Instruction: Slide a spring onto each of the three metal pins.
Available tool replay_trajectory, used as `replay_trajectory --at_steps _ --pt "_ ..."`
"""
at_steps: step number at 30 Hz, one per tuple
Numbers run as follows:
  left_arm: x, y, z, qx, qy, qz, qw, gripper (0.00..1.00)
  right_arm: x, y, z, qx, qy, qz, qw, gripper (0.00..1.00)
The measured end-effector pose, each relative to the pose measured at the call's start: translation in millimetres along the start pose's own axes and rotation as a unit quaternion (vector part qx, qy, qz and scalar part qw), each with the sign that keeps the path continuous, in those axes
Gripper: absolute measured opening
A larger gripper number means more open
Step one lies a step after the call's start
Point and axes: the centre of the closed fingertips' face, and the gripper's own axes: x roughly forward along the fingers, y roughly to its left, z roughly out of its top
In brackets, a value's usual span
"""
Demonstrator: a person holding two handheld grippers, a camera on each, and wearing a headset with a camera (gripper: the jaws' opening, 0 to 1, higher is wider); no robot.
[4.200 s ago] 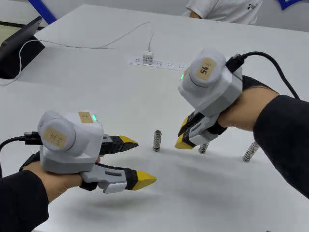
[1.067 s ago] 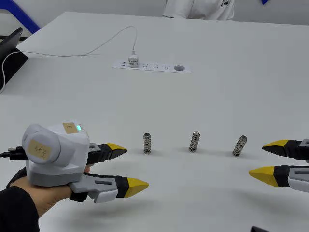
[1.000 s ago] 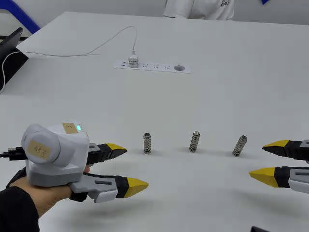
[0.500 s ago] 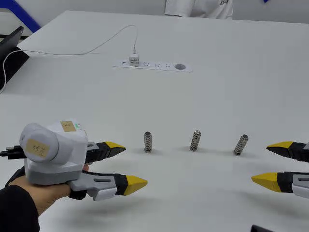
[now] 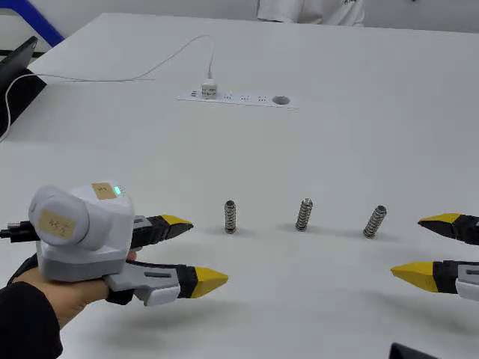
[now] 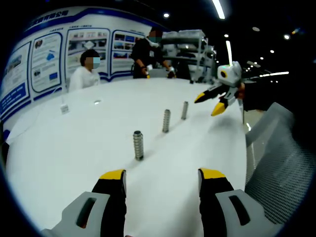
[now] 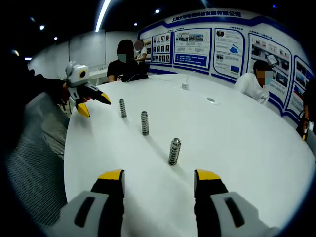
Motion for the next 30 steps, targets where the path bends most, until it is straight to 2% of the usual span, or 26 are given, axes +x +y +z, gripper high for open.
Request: replay_trajectory --at_steps 30 --pt "-0.1 0.8 -0.5 -0.002 0.001 0.002 1.0 0.6 2.5 1.3 3.6 0.004 -0.002 0.001 1.0 0.6"
